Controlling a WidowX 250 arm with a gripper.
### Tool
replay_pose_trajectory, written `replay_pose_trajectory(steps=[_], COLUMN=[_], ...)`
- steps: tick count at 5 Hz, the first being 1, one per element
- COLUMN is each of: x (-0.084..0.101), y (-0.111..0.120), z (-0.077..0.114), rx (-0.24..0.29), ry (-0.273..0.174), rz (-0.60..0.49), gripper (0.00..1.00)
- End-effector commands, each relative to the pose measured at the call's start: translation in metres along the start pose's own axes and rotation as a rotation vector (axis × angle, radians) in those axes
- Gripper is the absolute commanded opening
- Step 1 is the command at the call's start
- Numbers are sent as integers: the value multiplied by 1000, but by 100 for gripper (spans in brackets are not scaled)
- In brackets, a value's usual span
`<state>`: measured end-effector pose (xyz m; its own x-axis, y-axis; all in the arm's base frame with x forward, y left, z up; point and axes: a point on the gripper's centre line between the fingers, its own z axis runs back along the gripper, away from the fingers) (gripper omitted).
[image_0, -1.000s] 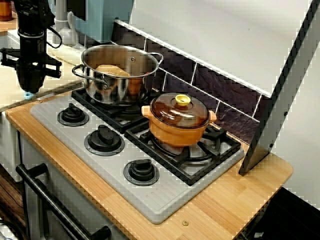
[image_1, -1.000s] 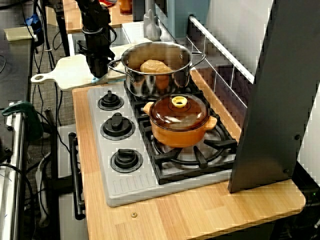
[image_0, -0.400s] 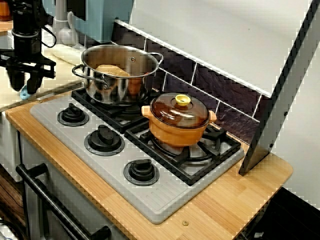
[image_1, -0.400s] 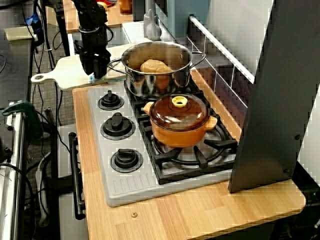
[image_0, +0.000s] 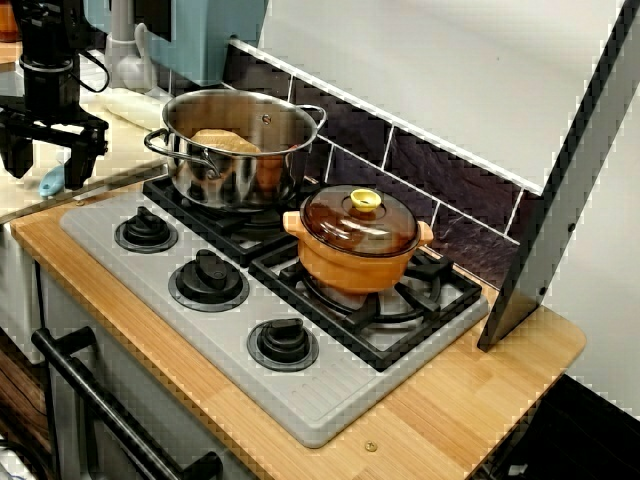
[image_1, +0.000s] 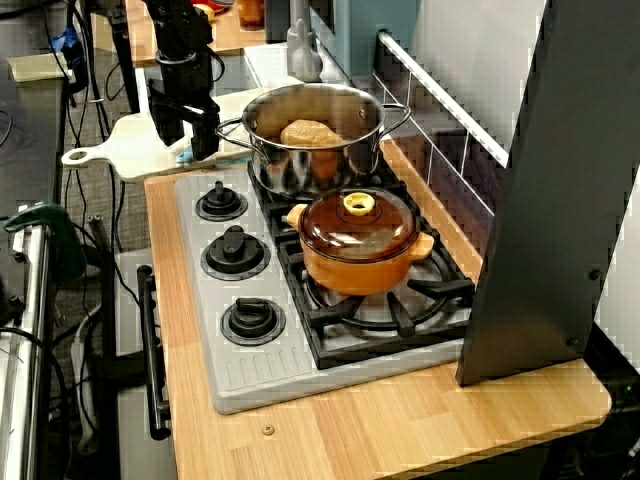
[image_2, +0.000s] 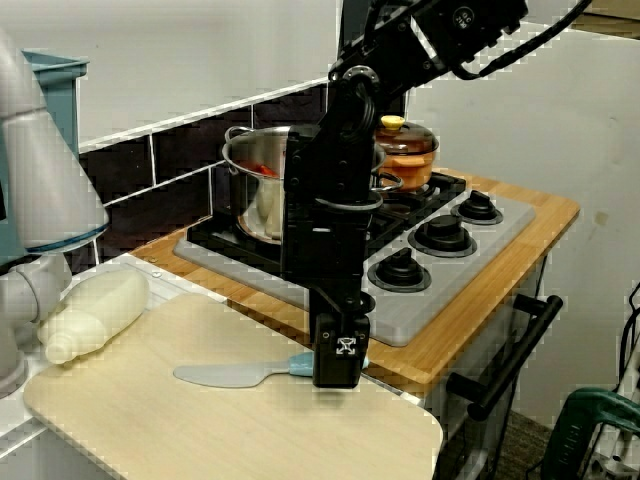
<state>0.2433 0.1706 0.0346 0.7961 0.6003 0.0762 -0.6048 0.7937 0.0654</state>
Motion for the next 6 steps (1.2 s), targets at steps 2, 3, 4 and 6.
replay_pose_trajectory(steps=[2, 3, 4, 6], x=[8, 7, 8, 7], y=[-11, -11, -12, -11], z=[8, 7, 6, 2], rx=[9, 12, 15, 22], ry=[-58, -60, -61, -61], rz=[6, 5, 8, 4], gripper=[100, 100, 100, 100])
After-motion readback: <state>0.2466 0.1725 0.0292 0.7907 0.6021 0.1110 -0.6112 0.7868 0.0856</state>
